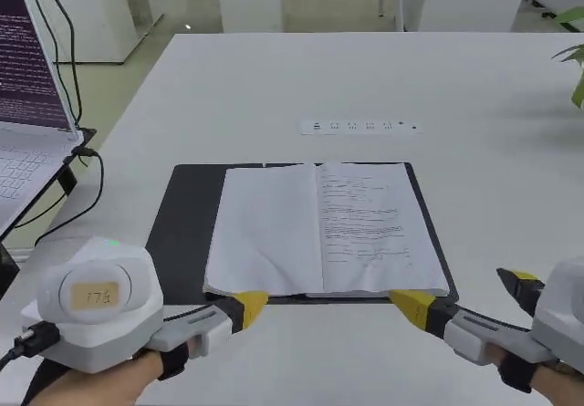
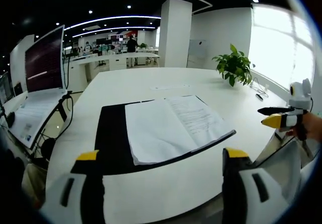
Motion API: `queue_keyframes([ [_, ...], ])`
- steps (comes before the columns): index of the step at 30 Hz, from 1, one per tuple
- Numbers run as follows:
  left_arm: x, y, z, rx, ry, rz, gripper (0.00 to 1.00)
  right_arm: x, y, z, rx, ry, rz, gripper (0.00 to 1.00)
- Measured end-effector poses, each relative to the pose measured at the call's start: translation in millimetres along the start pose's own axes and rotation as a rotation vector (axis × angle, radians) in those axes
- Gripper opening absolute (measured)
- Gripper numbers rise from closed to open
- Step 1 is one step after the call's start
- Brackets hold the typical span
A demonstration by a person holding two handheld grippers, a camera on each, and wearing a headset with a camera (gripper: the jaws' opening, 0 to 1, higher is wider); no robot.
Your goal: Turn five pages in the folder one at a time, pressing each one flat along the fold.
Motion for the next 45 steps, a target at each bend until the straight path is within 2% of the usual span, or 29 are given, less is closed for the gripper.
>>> queue_keyframes([
  [5, -16.9, -29.2, -2.0, 0.016, -0.025, -0.059, 0.99, -2.9, 2.5, -4.1, 0.004, -0.02, -0.004, 0.94],
  [6, -22.4, -37.5, -3.3, 0.021, -0.031, -0.086, 0.99, -3.8, 3.2, -5.2, 0.003, -0.021, -0.006, 0.94],
  [11, -44.6, -72.4, -9.3, 0.04, -0.015, -0.158, 0.99, -7.1, 5.8, -7.9, -0.005, -0.045, -0.023, 0.93],
  [13, -54.0, -87.4, -11.5, 0.034, -0.039, -0.188, 0.99, -8.3, 6.8, -9.1, -0.007, -0.053, -0.03, 0.93],
  [16, -66.9, -103.7, -13.0, 0.031, -0.056, -0.219, 0.91, -9.9, 8.2, -10.8, -0.008, -0.061, -0.031, 0.93],
  [19, -79.4, -122.6, -18.4, 0.065, -0.083, -0.246, 0.93, -11.3, 9.9, -12.0, -0.006, -0.063, -0.029, 0.93],
  [24, -105.4, -150.4, -25.4, 0.072, -0.12, -0.285, 0.87, -15.7, 13.9, -14.4, 0.006, -0.076, -0.024, 0.9],
  [28, -123.2, -169.4, -32.1, 0.073, -0.101, -0.294, 0.84, -18.3, 16.2, -14.8, 0.001, -0.082, -0.018, 0.89],
  [34, -143.9, -192.2, -43.5, 0.069, -0.099, -0.296, 0.78, -24.2, 17.4, -16.2, 0.007, -0.1, -0.011, 0.89],
  [37, -151.3, -200.8, -45.6, 0.042, -0.094, -0.288, 0.76, -24.8, 17.3, -17.4, 0.012, -0.103, -0.005, 0.89],
  [42, -158.2, -216.5, -50.9, 0.032, -0.093, -0.261, 0.72, -26.2, 17.7, -20.1, 0.024, -0.104, 0.003, 0.88],
  [44, -161.0, -222.6, -56.8, 0.036, -0.093, -0.256, 0.71, -26.5, 17.7, -20.9, 0.029, -0.105, 0.006, 0.88],
  [45, -161.2, -224.6, -60.0, 0.013, -0.15, -0.244, 0.7, -26.7, 17.5, -21.3, 0.031, -0.104, 0.008, 0.88],
])
Point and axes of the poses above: the centre of the closed fingertips' face, and the gripper's own axes: y roughly backward along the fingers, x roughly to its left, z roughly out of its top, the point moved 10 cm from there along y, roughly backward along the fingers, and after that the axes turned 8 degrees about -x, right-handed, at the moved point
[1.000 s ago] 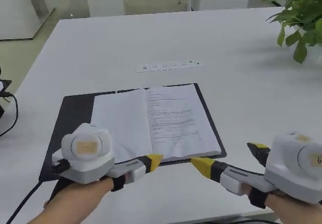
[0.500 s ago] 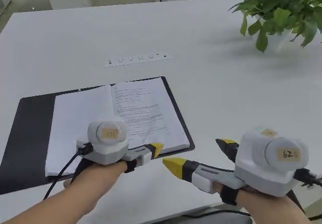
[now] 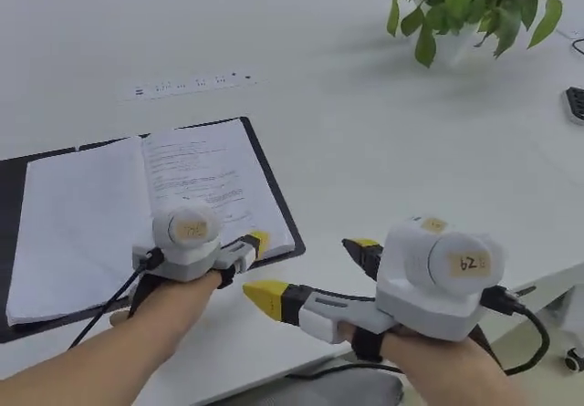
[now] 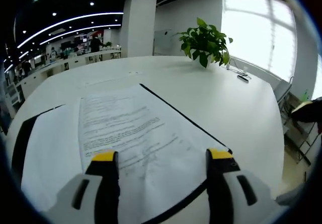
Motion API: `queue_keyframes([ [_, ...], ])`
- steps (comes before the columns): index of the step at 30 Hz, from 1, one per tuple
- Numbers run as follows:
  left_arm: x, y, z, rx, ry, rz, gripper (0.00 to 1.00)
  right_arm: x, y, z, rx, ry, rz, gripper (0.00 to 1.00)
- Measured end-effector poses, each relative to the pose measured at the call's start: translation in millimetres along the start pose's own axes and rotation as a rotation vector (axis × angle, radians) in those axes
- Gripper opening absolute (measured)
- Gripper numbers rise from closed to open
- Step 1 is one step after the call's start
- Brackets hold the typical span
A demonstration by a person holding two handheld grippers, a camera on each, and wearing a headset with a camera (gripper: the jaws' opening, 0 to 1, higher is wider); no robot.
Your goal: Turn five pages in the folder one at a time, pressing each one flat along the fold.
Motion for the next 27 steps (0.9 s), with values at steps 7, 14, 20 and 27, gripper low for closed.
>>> queue_keyframes([
  [7, -3.9, 0.8, -12.9, -0.088, -0.027, 0.039, 0.68, -6.6, -1.7, -5.3, 0.025, -0.007, -0.006, 0.88],
  [14, -4.1, 2.5, -14.8, -0.14, -0.021, 0.03, 0.52, -11.2, -1.3, -9.5, 0.034, -0.029, -0.02, 0.87],
  [20, -0.8, 3.3, -18.5, -0.164, -0.019, 0.026, 0.48, -11.2, -1.9, -11.3, 0.042, -0.035, -0.022, 0.86],
  [27, 3.5, 4.8, -18.4, -0.163, -0.008, 0.03, 0.39, -11.1, -5.3, -14.0, 0.053, -0.039, -0.023, 0.86],
])
Point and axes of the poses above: the centre of the closed fingertips' face, and the gripper's own axes: y roughly backward along the fingers, x roughly to its left, z roughly out of its top, the point moved 10 cm from there along y, roughly backward along the fingers, and after that the axes turned 8 degrees about -x, right-handed, at the moved point
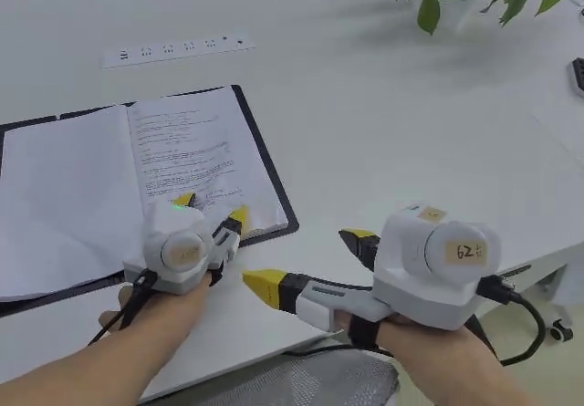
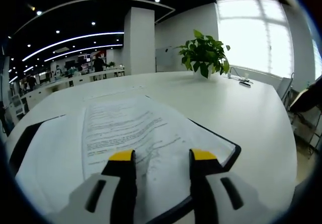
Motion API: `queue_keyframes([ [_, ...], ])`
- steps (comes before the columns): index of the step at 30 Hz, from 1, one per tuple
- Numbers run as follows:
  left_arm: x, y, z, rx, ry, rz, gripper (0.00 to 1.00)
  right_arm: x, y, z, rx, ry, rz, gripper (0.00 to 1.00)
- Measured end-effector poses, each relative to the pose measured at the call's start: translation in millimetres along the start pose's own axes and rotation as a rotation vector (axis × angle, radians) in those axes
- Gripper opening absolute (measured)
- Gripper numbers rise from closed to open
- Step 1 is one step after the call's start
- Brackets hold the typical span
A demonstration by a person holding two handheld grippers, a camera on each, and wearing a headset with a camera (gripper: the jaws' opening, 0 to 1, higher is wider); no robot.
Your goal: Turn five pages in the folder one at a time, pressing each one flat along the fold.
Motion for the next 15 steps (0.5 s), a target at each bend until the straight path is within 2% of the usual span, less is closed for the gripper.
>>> queue_keyframes([
  [4, 8.1, 1.0, 2.6, 0.003, 0.009, 0.007, 0.28, 1.4, -6.5, -0.1, 0.008, 0.003, 0.006, 0.85],
  [7, 14.4, 1.9, 3.5, 0.014, 0.045, 0.018, 0.18, 2.3, -14.1, 1.7, 0.011, 0.008, 0.015, 0.85],
  [15, 18.3, 1.7, 4.3, 0.025, 0.095, 0.019, 0.13, 2.1, -41.0, 7.7, 0.018, 0.024, 0.039, 0.8],
])
Point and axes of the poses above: the centre of the closed fingertips' face, and the gripper's own axes: y roughly backward along the fingers, x roughly to its left, z roughly out of its top, the point moved 10 cm from there along y, roughly backward along the fingers, and after that the axes turned 8 degrees about -x, right-handed, at the moved point
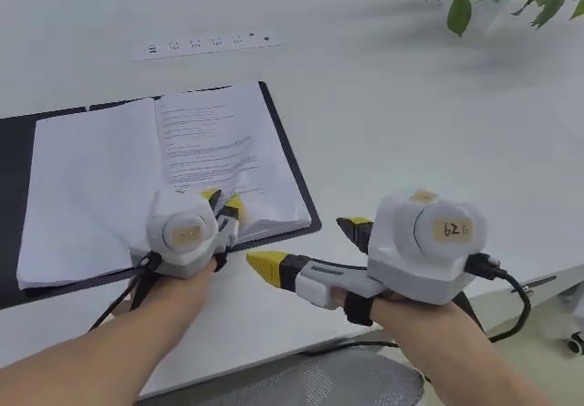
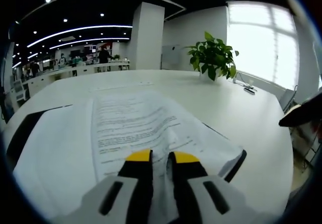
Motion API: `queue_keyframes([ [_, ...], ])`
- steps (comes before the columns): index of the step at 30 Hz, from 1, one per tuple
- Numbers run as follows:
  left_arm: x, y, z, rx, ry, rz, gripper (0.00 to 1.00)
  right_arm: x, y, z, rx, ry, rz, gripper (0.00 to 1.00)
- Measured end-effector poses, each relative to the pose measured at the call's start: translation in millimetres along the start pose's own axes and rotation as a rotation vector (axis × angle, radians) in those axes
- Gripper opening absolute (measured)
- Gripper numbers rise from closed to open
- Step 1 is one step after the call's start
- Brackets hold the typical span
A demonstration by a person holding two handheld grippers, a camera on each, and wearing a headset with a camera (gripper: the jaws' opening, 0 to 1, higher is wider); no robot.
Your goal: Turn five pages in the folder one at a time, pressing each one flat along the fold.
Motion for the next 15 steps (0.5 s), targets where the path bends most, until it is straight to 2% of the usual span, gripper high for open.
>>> queue_keyframes([
  [4, 1.0, -0.7, -0.9, -0.001, 0.028, 0.006, 0.12, -4.0, -17.5, 3.9, -0.015, -0.008, 0.015, 0.73],
  [8, 2.2, -1.0, 0.4, 0.005, 0.057, 0.008, 0.11, -10.4, -35.1, 0.9, -0.004, -0.062, 0.016, 0.67],
  [15, 4.6, -0.9, 1.7, 0.013, 0.128, 0.01, 0.1, -16.7, -50.4, -6.4, 0.029, -0.069, 0.011, 0.64],
])
Point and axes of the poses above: the centre of the closed fingertips' face, and the gripper's own axes: y roughly backward along the fingers, x roughly to its left, z roughly out of its top, the point moved 10 cm from there along y, roughly backward along the fingers, and after that the axes turned 8 degrees about -x, right-handed, at the moved point
